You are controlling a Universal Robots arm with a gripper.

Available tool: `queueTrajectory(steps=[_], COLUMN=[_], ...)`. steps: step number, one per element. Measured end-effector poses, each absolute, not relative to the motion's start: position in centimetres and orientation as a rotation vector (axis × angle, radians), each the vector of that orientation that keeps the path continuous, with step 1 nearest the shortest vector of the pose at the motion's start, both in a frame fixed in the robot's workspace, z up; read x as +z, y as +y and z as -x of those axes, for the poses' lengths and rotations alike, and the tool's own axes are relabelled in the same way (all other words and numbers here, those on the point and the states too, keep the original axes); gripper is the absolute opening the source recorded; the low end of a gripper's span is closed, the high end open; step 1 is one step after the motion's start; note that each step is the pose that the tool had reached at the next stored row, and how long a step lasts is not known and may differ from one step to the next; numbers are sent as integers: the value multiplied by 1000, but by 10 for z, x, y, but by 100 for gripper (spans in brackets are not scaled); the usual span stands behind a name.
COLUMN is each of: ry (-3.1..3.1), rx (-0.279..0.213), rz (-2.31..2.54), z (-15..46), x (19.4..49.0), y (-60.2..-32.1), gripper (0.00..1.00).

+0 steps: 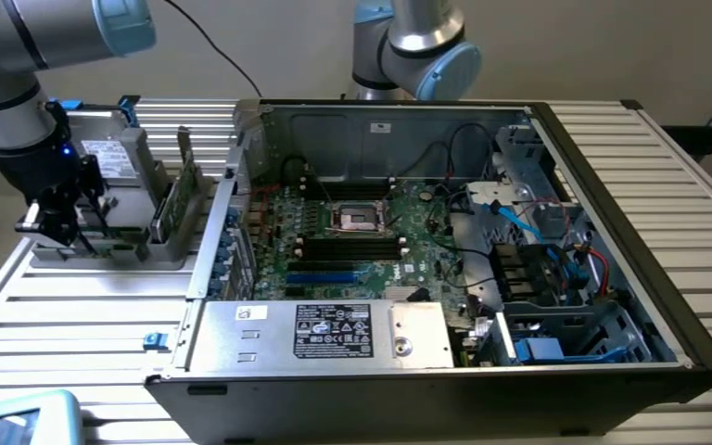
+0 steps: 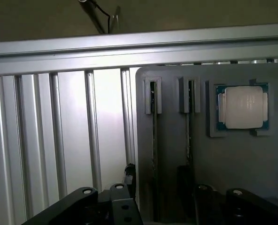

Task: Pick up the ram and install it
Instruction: 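Pick up the ram and move it above insertion slot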

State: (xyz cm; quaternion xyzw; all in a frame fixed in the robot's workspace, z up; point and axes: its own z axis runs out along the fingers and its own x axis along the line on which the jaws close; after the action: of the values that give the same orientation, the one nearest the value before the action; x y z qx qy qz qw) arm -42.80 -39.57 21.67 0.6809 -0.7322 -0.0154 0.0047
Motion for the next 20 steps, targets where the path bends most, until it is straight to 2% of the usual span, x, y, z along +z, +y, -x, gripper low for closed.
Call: queueTrajectory(steps=[18, 20], ry=[-2296, -2296], rx=[-57, -57], rz=[-2136, -2136], z=[426, 426], x=[200, 200], y=[-396, -396], gripper=[49, 40])
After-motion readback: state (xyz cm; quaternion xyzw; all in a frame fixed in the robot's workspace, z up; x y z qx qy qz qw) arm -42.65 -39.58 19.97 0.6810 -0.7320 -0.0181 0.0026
